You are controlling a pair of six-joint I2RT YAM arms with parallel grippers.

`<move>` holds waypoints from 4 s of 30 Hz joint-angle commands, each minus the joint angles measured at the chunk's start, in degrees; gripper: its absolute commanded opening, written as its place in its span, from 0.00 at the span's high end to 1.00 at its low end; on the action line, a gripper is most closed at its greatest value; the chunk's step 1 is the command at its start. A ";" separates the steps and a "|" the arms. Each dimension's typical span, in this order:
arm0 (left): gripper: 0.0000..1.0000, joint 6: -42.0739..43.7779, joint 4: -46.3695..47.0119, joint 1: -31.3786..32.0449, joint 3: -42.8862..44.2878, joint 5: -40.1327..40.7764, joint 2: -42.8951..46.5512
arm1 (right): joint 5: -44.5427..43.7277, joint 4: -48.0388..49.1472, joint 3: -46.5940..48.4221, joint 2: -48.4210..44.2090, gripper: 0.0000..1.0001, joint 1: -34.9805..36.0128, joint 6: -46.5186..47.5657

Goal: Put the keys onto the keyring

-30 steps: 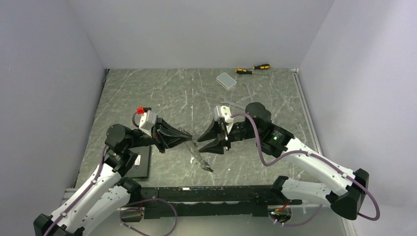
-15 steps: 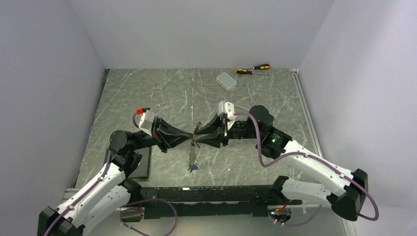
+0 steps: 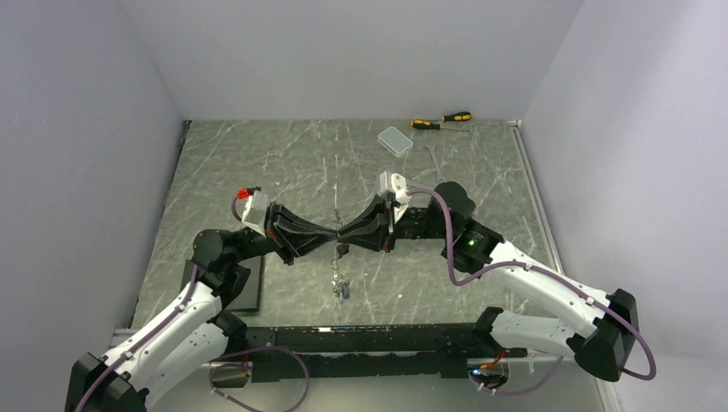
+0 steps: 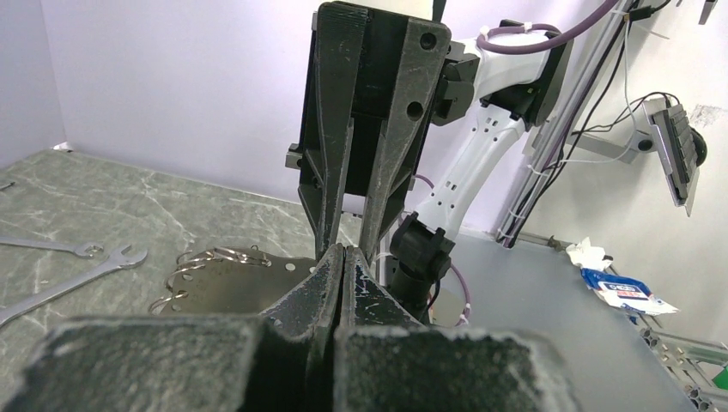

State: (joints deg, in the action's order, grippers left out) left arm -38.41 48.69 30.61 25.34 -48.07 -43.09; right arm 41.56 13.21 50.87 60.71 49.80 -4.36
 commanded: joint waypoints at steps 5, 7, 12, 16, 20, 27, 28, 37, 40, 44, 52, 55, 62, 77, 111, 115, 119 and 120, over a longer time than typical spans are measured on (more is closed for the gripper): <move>1.00 -0.52 5.10 0.68 -0.14 2.46 0.84 | 1.51 2.85 0.22 0.27 0.75 0.03 -0.65; 1.00 -0.60 5.33 0.65 -0.30 2.94 1.08 | 1.42 2.56 0.13 0.07 0.73 0.03 -0.56; 1.00 -1.20 6.20 0.68 -0.46 3.69 1.09 | 0.88 1.47 0.11 -0.34 0.71 0.03 -0.06; 1.00 -1.19 6.25 0.68 -0.35 4.04 1.42 | -0.16 0.97 -0.12 -0.89 0.72 0.03 0.15; 1.00 -1.50 7.40 0.71 -0.65 4.13 1.20 | -0.38 0.13 0.01 -0.86 0.73 0.03 0.30; 1.00 -1.95 8.62 0.77 -0.63 4.02 0.35 | -0.44 0.61 -0.03 -0.82 0.79 0.03 0.31; 1.00 -1.99 8.62 0.72 -0.59 3.97 0.34 | -0.63 0.78 -0.07 -0.92 0.81 0.03 0.17; 1.00 -1.42 7.69 1.11 -0.70 3.89 0.40 | -0.82 2.84 0.01 -0.94 1.00 0.03 0.05; 1.00 -0.53 5.49 1.15 -0.19 3.41 0.84 | -0.78 2.15 0.30 -1.09 1.00 0.03 0.59; 0.94 2.97 -3.53 1.35 1.97 2.01 2.11 | -0.31 -3.03 1.95 -1.17 1.00 0.03 2.95; 0.46 17.61 -36.78 1.50 13.08 -1.81 6.77 | -1.32 -25.99 7.99 -0.69 1.00 0.03 12.24; 0.48 30.06 -56.95 1.56 24.14 -4.57 4.72 | -2.24 -33.29 11.10 -0.31 1.00 0.04 15.20; 0.50 42.29 -67.87 1.59 27.65 -6.76 0.50 | -7.83 -48.48 19.01 2.42 1.00 0.03 20.63; 0.52 38.80 -55.62 2.34 27.64 -10.61 -11.43 | -18.65 -58.96 27.09 4.99 1.00 2.41 19.72; 0.68 33.05 -47.17 6.54 24.57 -12.19 -16.70 | -18.06 -55.60 28.84 6.57 1.00 5.48 19.74; 0.72 33.22 -47.58 6.74 24.75 -12.35 -17.26 | -18.12 -54.84 28.34 6.35 1.00 5.46 19.66; 0.72 33.72 -48.36 6.76 24.84 -12.23 -17.23 | -19.00 -54.34 28.20 6.36 1.00 5.44 19.65; 0.73 33.94 -48.56 6.77 24.84 -12.11 -17.14 | -19.26 -54.20 28.10 6.23 1.00 5.48 19.58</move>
State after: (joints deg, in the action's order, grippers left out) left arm -5.17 0.03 37.04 49.84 -59.11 -60.29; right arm 22.96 -46.30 77.32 69.28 55.00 15.46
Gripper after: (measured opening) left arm 0.277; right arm 0.016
